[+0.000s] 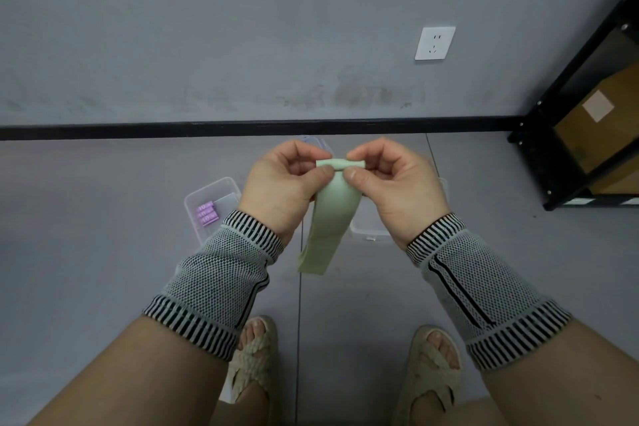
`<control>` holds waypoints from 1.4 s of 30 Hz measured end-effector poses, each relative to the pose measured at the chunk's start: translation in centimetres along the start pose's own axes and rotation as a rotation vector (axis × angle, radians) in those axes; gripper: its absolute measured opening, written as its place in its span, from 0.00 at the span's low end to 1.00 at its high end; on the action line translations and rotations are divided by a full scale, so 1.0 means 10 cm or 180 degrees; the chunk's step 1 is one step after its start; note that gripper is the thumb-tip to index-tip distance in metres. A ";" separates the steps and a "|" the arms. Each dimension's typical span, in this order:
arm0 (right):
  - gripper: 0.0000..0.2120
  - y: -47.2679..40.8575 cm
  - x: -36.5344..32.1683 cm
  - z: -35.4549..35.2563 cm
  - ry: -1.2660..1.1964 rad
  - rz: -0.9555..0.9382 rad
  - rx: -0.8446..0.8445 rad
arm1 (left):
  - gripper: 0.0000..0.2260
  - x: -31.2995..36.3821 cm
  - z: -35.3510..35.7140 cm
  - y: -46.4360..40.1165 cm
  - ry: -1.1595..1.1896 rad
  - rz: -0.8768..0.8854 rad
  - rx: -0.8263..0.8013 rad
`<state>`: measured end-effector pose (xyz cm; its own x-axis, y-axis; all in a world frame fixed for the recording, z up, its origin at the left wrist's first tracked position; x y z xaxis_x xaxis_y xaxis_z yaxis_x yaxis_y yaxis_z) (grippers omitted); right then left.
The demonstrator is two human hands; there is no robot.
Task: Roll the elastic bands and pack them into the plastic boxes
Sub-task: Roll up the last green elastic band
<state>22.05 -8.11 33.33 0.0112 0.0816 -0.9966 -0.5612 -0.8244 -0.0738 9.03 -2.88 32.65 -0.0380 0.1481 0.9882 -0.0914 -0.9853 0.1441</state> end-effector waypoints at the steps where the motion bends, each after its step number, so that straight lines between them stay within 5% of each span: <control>1: 0.09 -0.01 0.02 -0.01 -0.0029 0.0044 0.0018 | 0.10 0.01 0.00 0.00 -0.0019 0.0035 0.0024; 16: 0.11 -0.04 -0.03 -0.07 0.0275 -0.0097 0.0161 | 0.05 -0.10 0.06 0.05 0.0061 -0.0539 -0.0230; 26: 0.09 0.00 0.04 -0.14 0.0031 0.0294 0.0546 | 0.07 0.03 -0.04 0.00 0.0027 -0.0009 0.0069; 33: 0.07 0.03 -0.02 -0.19 0.0233 0.0035 0.0919 | 0.08 0.07 -0.04 0.01 -0.0156 0.0219 0.0118; 42: 0.11 -0.01 0.07 -0.21 0.0115 0.0180 0.0841 | 0.07 0.06 0.05 0.05 0.0049 0.0015 -0.0217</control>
<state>23.84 -9.12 32.53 0.0005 0.0155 -0.9999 -0.7582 -0.6520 -0.0105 9.47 -3.28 33.33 -0.0538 0.1452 0.9879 -0.1587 -0.9780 0.1351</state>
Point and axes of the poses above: each hand's wrist, its own y-axis away from the middle knuckle, its own z-axis out of the palm, x = y × z, the point moved 9 cm from there along -y, towards the middle knuckle, and after that the axes turned 14 degrees about x, right-handed, at the moved point
